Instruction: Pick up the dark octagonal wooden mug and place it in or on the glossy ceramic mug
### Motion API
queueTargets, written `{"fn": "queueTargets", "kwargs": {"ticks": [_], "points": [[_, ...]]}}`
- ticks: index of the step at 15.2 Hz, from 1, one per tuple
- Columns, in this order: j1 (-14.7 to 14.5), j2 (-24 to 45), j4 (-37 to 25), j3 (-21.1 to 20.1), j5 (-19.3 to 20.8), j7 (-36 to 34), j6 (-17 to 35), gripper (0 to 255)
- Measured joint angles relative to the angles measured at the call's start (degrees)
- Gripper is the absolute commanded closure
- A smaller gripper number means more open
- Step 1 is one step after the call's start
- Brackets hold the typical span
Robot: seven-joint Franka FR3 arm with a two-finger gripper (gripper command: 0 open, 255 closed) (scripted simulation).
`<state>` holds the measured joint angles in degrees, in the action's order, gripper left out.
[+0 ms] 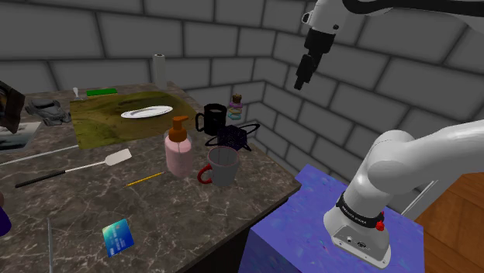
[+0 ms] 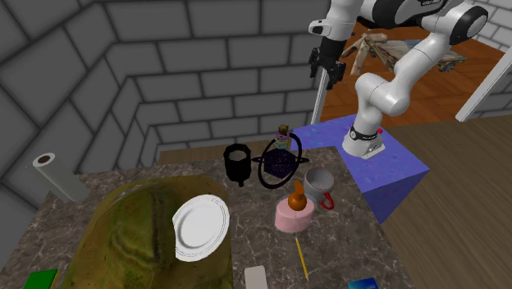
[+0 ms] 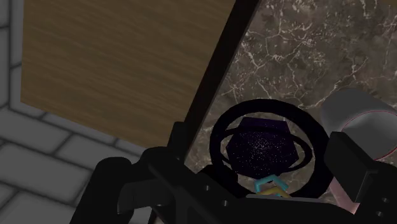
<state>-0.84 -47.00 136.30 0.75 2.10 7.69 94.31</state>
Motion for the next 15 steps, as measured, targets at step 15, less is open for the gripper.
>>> {"fn": "queueTargets", "kwargs": {"ticks": [15], "points": [[-6.98,30.17,-14.33,7.89,2.12,27.99,12.63,0]]}}
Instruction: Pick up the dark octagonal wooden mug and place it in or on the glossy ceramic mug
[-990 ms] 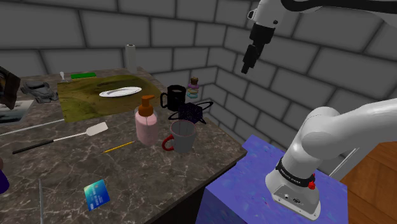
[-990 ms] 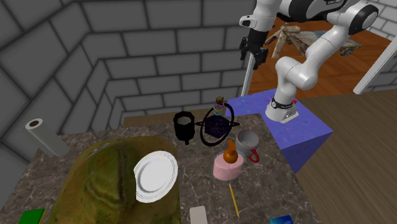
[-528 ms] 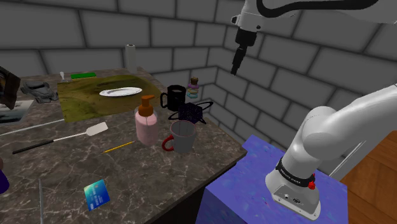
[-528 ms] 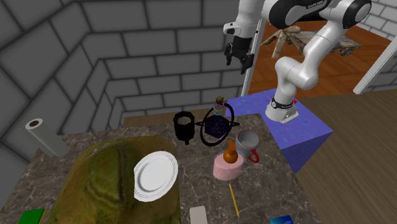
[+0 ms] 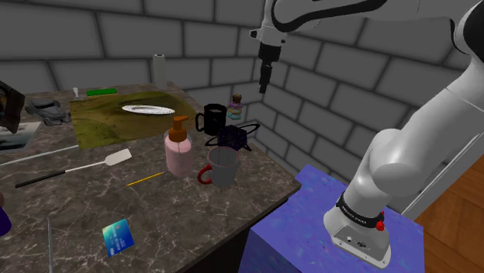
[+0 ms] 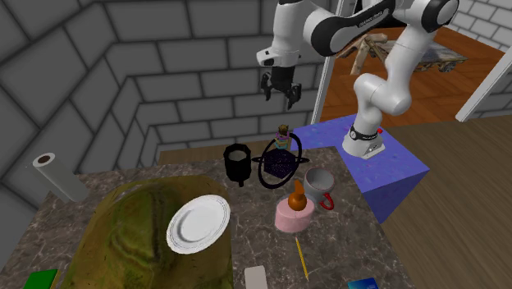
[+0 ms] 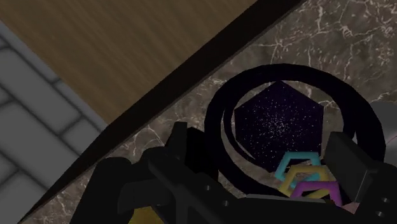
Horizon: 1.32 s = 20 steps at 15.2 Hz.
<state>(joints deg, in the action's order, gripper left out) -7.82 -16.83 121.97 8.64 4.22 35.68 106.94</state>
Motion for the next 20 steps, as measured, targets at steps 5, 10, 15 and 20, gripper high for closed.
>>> {"fn": "queueTargets", "kwargs": {"ticks": [5,10,15,20], "points": [[-1.92,11.10,-7.48,0.46,-1.10,10.04,2.28,0],[-2.96,22.34,-16.65,-0.29,-2.18,19.57,3.07,0],[-3.83,32.91,-26.93,-2.29,-2.38,27.63,2.09,0],[-4.75,42.99,-37.70,-4.61,-1.64,34.87,0.33,0]]}}
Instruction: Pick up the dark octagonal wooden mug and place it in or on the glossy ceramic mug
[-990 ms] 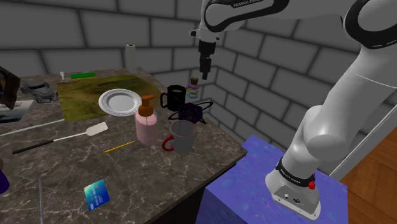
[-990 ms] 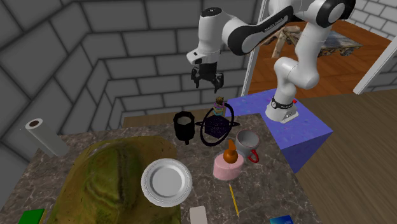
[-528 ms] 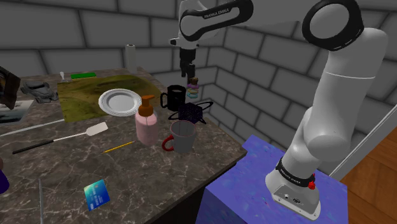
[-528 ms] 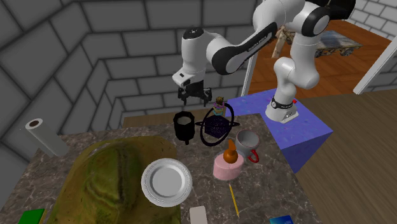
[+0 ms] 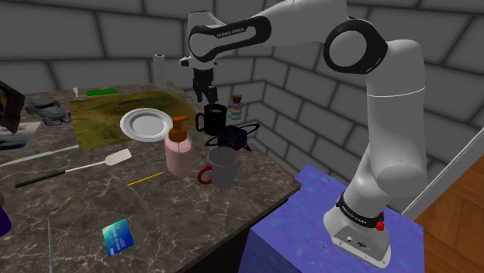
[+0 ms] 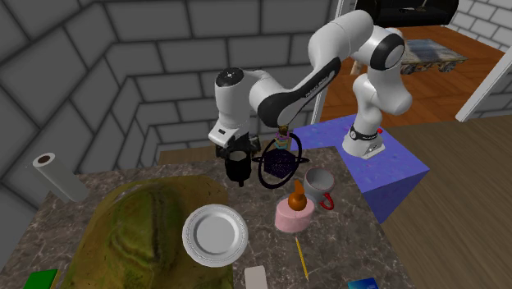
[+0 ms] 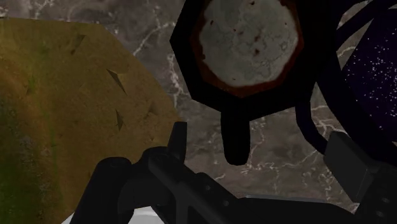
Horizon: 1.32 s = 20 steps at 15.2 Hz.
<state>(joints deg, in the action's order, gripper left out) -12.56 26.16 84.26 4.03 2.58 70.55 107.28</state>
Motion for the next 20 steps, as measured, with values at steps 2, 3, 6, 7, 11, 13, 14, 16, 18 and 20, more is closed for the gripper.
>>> {"fn": "queueTargets", "kwargs": {"ticks": [2,3,6,7,11,13,14,16,18,20], "points": [[-0.10,1.83,-0.90,-0.33,0.15,1.02,0.77,0],[-0.11,2.07,-0.53,-0.38,0.19,1.18,1.35,0],[-0.17,2.59,1.15,-0.45,0.25,1.16,3.52,0],[-0.17,2.78,1.61,-0.46,0.25,1.14,4.18,0],[-0.09,3.18,2.13,-0.44,0.25,1.20,5.11,0],[-0.08,3.19,2.17,-0.44,0.25,1.21,5.18,0],[-0.08,3.19,2.18,-0.44,0.25,1.21,5.19,0],[-0.08,3.20,2.18,-0.44,0.25,1.21,5.20,255],[-0.08,3.20,2.18,-0.44,0.25,1.21,5.20,255],[-0.09,3.19,2.18,-0.44,0.25,1.21,5.20,255]]}}
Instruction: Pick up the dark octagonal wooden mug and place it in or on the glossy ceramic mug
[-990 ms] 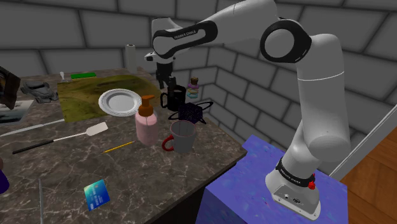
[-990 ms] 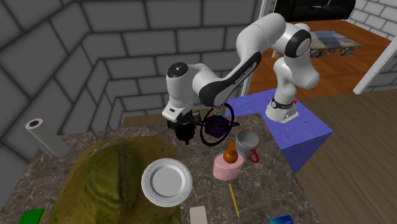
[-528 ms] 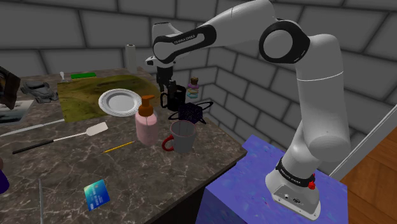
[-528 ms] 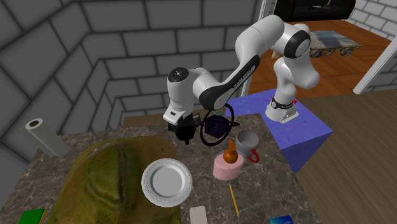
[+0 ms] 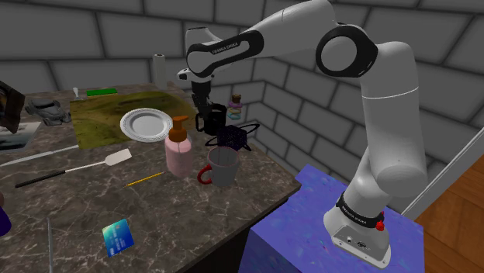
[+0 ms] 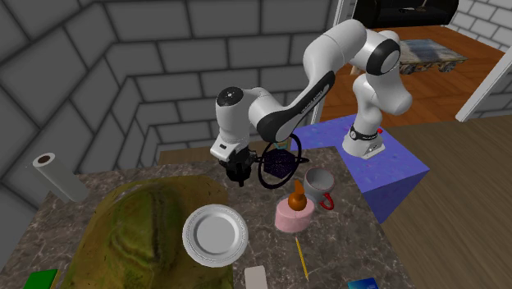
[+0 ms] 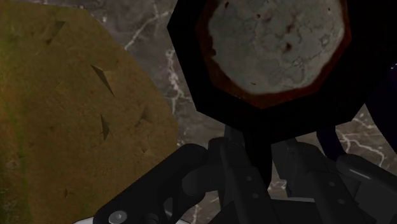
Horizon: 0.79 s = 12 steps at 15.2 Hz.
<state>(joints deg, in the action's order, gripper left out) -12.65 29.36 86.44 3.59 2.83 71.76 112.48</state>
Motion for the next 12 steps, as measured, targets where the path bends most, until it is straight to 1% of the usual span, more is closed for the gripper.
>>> {"fn": "queueTargets", "kwargs": {"ticks": [5,12], "points": [[0.00,0.00,0.00,0.01,0.00,0.00,0.01,255],[0.04,-1.40,-2.29,0.06,0.00,0.31,-3.75,255]]}}
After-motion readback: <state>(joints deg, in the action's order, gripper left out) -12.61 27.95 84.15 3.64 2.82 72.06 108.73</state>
